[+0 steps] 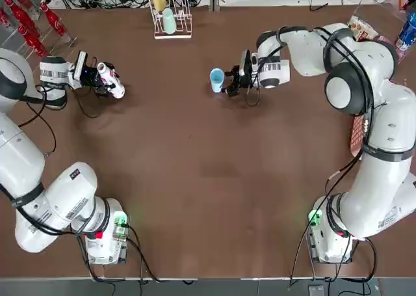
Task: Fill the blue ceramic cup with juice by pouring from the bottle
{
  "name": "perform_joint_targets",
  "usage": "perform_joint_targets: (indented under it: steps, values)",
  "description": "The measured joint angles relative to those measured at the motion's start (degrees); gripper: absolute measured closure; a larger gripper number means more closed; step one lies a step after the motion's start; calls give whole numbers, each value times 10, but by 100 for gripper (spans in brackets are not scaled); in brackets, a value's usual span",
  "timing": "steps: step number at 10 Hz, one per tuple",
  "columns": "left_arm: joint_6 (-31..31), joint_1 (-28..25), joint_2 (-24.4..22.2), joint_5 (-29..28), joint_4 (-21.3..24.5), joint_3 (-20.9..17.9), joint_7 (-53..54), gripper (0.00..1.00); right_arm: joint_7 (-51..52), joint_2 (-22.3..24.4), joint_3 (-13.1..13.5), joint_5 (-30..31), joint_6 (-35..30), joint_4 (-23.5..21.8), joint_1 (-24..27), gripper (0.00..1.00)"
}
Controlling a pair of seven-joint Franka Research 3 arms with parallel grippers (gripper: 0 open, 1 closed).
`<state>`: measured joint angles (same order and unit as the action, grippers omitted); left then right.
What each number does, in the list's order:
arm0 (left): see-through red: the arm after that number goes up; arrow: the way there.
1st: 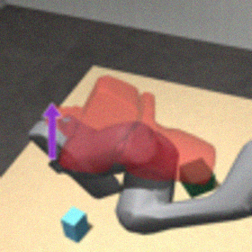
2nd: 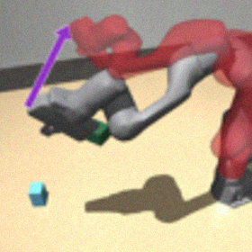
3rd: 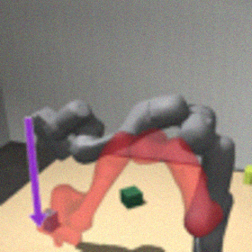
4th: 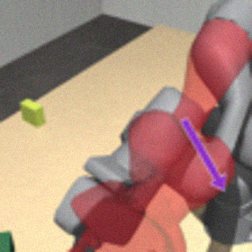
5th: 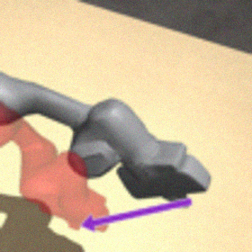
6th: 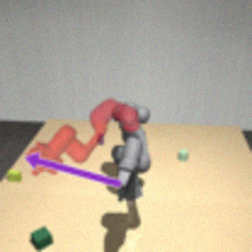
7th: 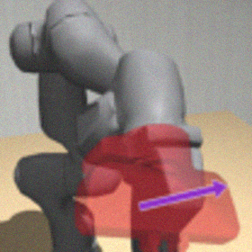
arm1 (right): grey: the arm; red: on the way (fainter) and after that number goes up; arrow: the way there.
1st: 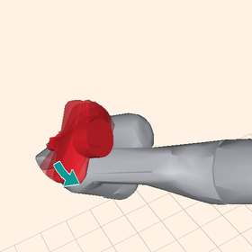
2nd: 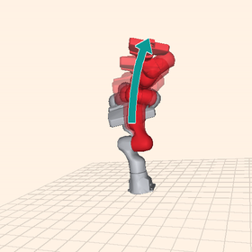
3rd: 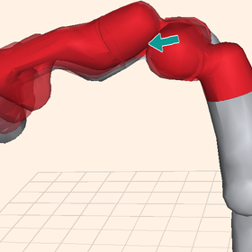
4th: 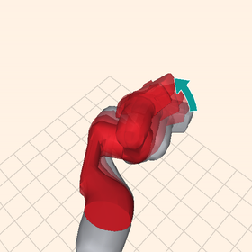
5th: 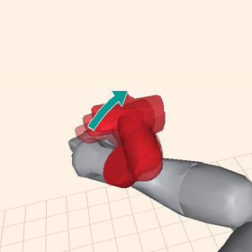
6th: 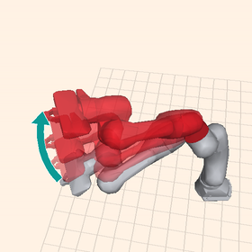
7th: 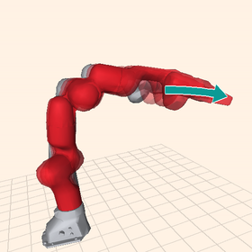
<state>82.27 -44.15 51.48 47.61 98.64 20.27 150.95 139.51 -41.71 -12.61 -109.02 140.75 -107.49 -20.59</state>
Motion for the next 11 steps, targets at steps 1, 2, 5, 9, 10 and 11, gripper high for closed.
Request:
perform_joint_targets:
  steps: [1, 2, 5, 9, 10, 11]
  values:
    - [2, 0, 0, 0, -1, 0, 0, 50, 0, 1, 0, 0, 0, -2, 1, 0]
    - [3, 0, 0, 0, -2, 0, 0, 48, 0, 6, 0, 0, 0, -6, 3, 0]
    - [7, 0, 6, 0, -2, 0, 0, 48, 2, 50, 0, 4, -5, -42, 31, 0]
    - [9, -1, 20, 0, -4, -1, 0, 47, 0, 123, 0, 88, -5, -76, 87, 0]
    - [9, -1, 20, 0, -5, -1, 0, 44, -10, 133, 1, 130, -3, -77, 98, 0]
    - [9, -1, 20, 0, -6, -1, 0, 41, -35, 145, 2, 180, 2, -74, 110, 0]
